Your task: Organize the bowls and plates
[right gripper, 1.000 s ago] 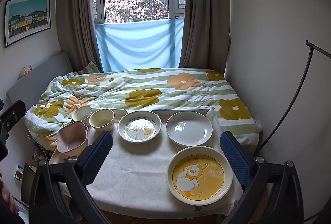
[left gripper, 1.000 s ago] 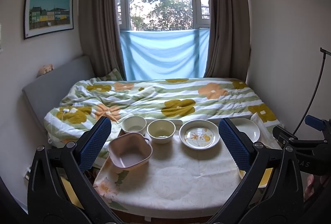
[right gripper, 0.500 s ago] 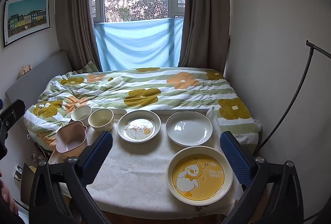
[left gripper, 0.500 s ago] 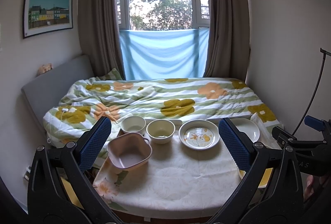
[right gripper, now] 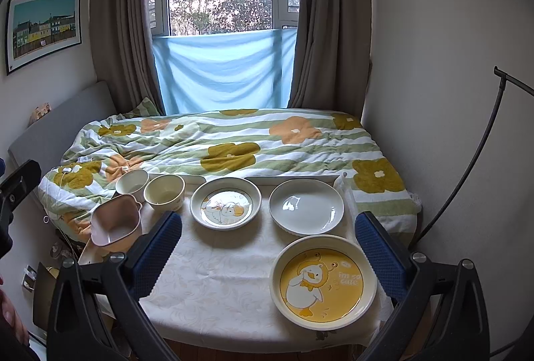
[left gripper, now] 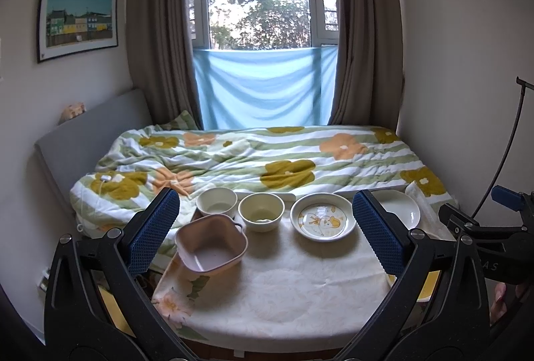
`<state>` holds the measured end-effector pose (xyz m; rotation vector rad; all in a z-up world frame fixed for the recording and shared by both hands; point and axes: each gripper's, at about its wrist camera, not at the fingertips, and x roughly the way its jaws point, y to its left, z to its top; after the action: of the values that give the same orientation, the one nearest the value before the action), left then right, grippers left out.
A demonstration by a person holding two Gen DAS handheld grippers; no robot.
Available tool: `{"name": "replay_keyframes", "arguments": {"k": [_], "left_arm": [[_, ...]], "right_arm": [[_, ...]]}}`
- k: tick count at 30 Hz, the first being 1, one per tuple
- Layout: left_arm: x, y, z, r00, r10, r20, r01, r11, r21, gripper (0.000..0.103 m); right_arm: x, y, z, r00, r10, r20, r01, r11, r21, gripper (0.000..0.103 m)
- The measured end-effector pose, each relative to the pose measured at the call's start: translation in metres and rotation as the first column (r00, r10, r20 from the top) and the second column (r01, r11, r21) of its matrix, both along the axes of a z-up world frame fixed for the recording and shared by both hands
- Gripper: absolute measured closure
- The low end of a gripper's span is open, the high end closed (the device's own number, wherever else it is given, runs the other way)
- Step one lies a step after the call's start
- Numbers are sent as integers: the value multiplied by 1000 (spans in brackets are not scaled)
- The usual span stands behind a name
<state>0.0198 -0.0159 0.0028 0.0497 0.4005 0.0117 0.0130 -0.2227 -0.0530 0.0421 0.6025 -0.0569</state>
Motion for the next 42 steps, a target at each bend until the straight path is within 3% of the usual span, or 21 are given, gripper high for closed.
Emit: {"name": "replay_keyframes", "arguments": {"k": [11,14,17,20,25,30,34,35,37,38,40,42], "left_arm": [[4,6,1,998,-51,-24,50,998,-31,0],[16,-3,-7,994,-90,-61,90,996,-2,0],[32,-15,-22,975,-183,-130,179,983,-43,0],[46,-34,-50,947,-239,-216,222,970,-100,0],[69,-86,-105,889,-297,-348,281,955,-97,0],[105,-134,-173,786,-384,-484,310,923,-230,0],[126,-169,-226,731,-386,-563,290,922,-256,4],[131,-177,-241,716,-381,-585,284,924,-255,8],[137,-185,-262,689,-375,-621,273,927,-257,21],[138,-187,-266,678,-373,-634,268,928,-259,28],[141,-196,-285,658,-366,-658,254,931,-264,33],[141,-200,-290,647,-364,-670,243,931,-271,38]], "right_arm": [[2,-1,1,1000,-18,-5,18,1000,13,0],[1,-9,0,998,-37,-42,38,999,24,0],[-3,-23,-14,993,-69,-98,74,996,49,0],[-6,-47,-37,984,-86,-156,101,991,87,0],[-4,-103,-87,960,-76,-269,121,980,156,0],[7,-144,-137,940,40,-339,39,974,224,0],[22,-176,-179,918,134,-374,-1,943,334,1],[25,-180,-187,913,147,-380,-3,935,355,3],[35,-191,-203,900,178,-397,-10,921,390,20],[40,-196,-211,892,194,-409,-16,916,400,23],[49,-204,-222,881,223,-417,-34,910,414,34],[55,-207,-227,875,237,-421,-47,909,415,39]]}}
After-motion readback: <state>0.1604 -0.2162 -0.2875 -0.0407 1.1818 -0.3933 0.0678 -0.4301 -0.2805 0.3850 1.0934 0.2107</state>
